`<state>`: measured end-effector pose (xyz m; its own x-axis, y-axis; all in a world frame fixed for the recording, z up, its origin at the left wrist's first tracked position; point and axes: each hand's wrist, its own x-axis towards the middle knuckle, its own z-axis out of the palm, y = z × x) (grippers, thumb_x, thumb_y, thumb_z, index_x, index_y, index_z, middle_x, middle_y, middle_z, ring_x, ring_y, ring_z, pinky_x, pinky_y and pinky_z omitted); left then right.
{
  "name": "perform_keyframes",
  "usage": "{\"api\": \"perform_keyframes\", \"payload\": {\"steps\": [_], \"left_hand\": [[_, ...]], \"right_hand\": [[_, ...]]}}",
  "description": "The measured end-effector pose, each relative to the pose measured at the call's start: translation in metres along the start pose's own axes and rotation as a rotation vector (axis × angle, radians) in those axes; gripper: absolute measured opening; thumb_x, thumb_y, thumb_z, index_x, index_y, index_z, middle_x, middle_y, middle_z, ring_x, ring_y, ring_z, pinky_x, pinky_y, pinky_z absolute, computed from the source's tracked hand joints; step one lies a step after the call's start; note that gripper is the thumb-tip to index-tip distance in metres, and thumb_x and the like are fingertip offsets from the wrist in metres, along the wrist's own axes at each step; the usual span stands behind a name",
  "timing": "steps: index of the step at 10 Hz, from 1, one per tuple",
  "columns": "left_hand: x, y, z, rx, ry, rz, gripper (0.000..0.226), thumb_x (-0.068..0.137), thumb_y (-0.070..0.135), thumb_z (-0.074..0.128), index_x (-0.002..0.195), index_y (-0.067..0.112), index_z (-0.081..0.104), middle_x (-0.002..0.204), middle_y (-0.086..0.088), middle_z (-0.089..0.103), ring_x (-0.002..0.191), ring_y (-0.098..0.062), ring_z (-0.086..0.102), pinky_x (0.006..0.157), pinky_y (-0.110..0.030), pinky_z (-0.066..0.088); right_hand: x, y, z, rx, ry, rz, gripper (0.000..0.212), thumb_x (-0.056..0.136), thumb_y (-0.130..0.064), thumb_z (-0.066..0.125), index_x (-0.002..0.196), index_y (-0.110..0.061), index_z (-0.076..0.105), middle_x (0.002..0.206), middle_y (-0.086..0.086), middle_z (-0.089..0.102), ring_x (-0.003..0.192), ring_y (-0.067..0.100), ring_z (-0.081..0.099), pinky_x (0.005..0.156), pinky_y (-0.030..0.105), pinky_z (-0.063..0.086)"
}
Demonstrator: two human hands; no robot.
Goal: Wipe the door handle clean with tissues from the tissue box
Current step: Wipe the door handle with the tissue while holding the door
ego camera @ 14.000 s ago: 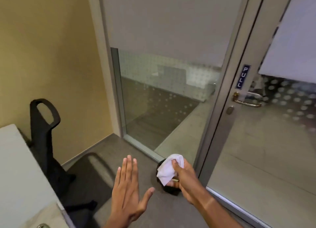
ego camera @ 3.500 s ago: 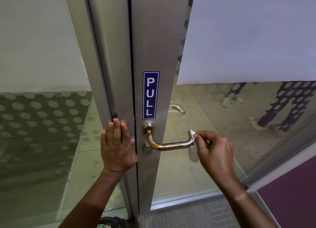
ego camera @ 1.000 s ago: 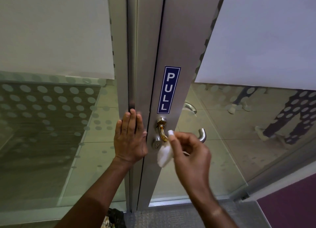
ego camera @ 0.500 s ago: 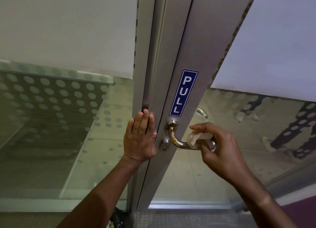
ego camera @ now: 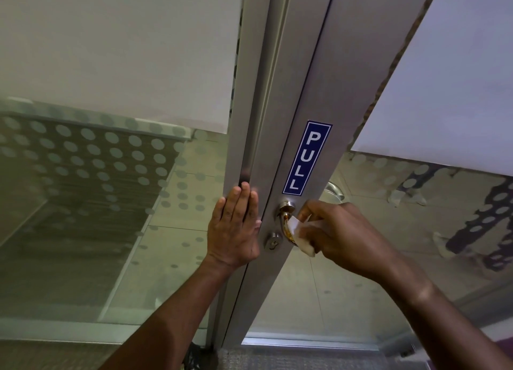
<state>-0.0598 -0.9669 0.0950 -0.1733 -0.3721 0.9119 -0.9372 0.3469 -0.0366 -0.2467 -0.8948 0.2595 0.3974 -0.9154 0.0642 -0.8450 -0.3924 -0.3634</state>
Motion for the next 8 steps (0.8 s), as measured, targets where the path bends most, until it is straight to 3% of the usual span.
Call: {"api": "perform_keyframes", "payload": {"steps": [1, 2, 3, 4, 5, 6, 8], "left_hand": [[0.001, 0.0, -0.001, 0.003, 0.001, 0.002, 0.086, 0.088, 0.029, 0.04, 0.157, 0.006, -0.005, 0.166, -0.011, -0.012, 0.154, -0.023, -0.007, 0.125, -0.038, -0.003], [0.0, 0.0, 0.0, 0.003, 0.003, 0.001, 0.085, 0.088, 0.028, 0.04, 0.157, 0.006, -0.005, 0.166, -0.01, -0.011, 0.154, -0.022, -0.007, 0.125, -0.038, -0.003], [0.0, 0.0, 0.0, 0.005, 0.005, 0.003, 0.085, 0.088, 0.029, 0.04, 0.157, 0.006, -0.006, 0.166, -0.01, -0.012, 0.154, -0.022, -0.007, 0.124, -0.038, -0.004], [0.001, 0.0, 0.0, 0.005, 0.01, 0.005, 0.085, 0.088, 0.028, 0.04, 0.157, 0.006, -0.006, 0.166, -0.01, -0.012, 0.154, -0.022, -0.007, 0.124, -0.038, -0.004], [0.0, 0.0, 0.001, -0.003, 0.011, 0.004, 0.084, 0.089, 0.028, 0.039, 0.157, 0.007, -0.007, 0.166, -0.01, -0.012, 0.154, -0.022, -0.008, 0.124, -0.038, -0.004], [-0.001, -0.001, 0.001, -0.004, 0.009, 0.004, 0.084, 0.09, 0.029, 0.039, 0.157, 0.007, -0.007, 0.166, -0.01, -0.012, 0.153, -0.022, -0.008, 0.124, -0.038, -0.004], [-0.002, -0.002, 0.003, 0.012, 0.002, 0.008, 0.069, 0.101, 0.033, 0.024, 0.157, 0.007, -0.008, 0.165, -0.01, -0.014, 0.153, -0.022, -0.01, 0.124, -0.038, -0.005]], "right_hand": [[0.001, -0.004, 0.008, -0.145, 0.038, -0.061, 0.021, 0.087, -0.015, 0.067, 0.106, -0.022, 0.069, 0.106, -0.004, 0.064, 0.096, 0.01, 0.062, 0.081, 0.02, 0.053], [-0.005, -0.007, 0.012, -0.183, 0.038, -0.067, 0.018, 0.088, -0.016, 0.062, 0.102, -0.023, 0.071, 0.102, -0.006, 0.058, 0.089, 0.011, 0.06, 0.077, 0.025, 0.054], [-0.014, -0.008, 0.016, -0.206, 0.052, -0.072, 0.024, 0.093, -0.038, 0.051, 0.086, -0.024, 0.07, 0.087, -0.009, 0.054, 0.07, 0.006, 0.055, 0.063, 0.027, 0.051], [-0.018, -0.01, 0.025, -0.256, 0.141, -0.041, 0.022, 0.094, -0.036, 0.055, 0.082, -0.026, 0.071, 0.08, -0.007, 0.055, 0.067, 0.009, 0.053, 0.059, 0.033, 0.05], [-0.014, -0.013, 0.035, -0.268, 0.222, 0.019, 0.021, 0.089, -0.024, 0.065, 0.069, -0.022, 0.071, 0.071, -0.005, 0.059, 0.06, 0.011, 0.053, 0.054, 0.024, 0.044], [-0.007, -0.016, 0.039, -0.274, 0.248, 0.057, 0.022, 0.08, -0.011, 0.074, 0.06, -0.016, 0.068, 0.062, -0.001, 0.06, 0.051, 0.013, 0.052, 0.048, 0.01, 0.024], [0.009, -0.028, 0.049, -0.316, 0.239, -0.003, 0.007, 0.077, -0.008, 0.076, 0.082, -0.01, 0.072, 0.079, 0.006, 0.066, 0.069, 0.022, 0.064, 0.056, 0.025, 0.044]]}}
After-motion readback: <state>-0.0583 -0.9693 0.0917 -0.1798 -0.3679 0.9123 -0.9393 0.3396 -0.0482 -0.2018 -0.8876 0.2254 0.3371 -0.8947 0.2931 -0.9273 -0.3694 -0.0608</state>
